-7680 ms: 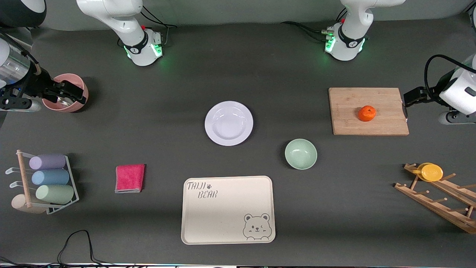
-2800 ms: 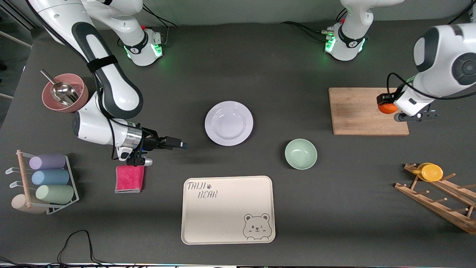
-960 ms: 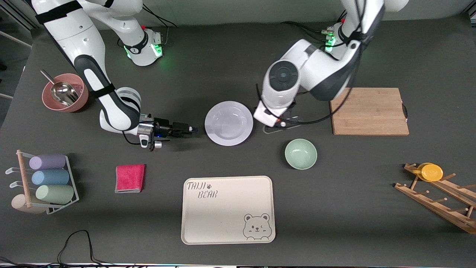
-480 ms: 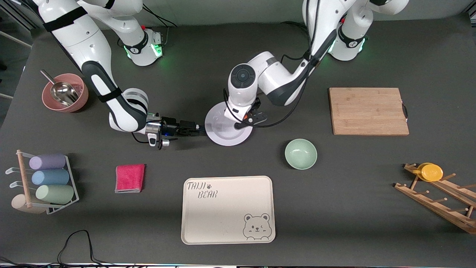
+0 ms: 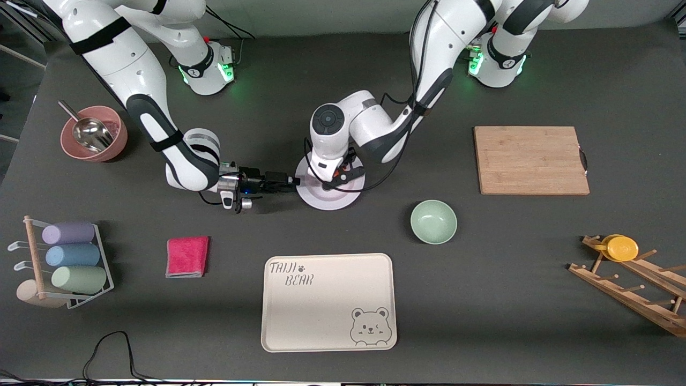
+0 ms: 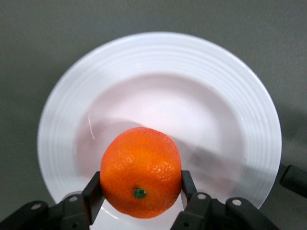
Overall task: Place orange and plate with both arms
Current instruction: 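Carry the orange over the white plate with the left gripper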
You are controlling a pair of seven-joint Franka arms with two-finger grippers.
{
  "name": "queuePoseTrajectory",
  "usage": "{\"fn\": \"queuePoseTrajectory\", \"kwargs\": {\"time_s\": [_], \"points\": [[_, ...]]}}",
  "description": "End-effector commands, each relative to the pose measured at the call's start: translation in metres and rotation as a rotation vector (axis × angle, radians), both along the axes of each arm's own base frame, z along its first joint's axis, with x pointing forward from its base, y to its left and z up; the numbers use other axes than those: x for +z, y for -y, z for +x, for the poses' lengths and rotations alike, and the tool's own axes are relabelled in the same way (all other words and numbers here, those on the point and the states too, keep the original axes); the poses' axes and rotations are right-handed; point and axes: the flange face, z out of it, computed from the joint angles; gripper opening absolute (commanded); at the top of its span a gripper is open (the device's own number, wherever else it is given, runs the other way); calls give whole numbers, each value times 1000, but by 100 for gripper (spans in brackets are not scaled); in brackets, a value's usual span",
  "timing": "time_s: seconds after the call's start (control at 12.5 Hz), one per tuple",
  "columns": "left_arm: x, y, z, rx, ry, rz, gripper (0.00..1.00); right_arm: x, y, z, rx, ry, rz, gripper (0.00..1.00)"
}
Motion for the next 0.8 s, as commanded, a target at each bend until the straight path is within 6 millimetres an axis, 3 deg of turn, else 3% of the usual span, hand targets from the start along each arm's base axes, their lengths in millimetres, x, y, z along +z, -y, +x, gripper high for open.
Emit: {"fn": "queuePoseTrajectory", "kwargs": {"time_s": [0.0,0.08,0.16,0.24,0.4,0.48,0.72], "points": [[0,12,-2,23,24,0,0,-4,-7,-1,-3,18,12,97],[-1,12,-2,24,23,-1,0,-4,-7,-1,-4,19,10,97],[-1,11,-1,26,21,0,65,-7,-7,-1,-4,16,6,97],[1,10,0,25,25,1,100,-10,-10,-4,7,24,5,97],[12,4,9,27,34,7,100,-17,-10,-7,21,38,6,97],[25,-12,28,41,40,19,100,-18,-9,-8,16,38,4,97],[108,-82,75,1,13,98,100,-20,-12,-10,20,40,-17,96]]}}
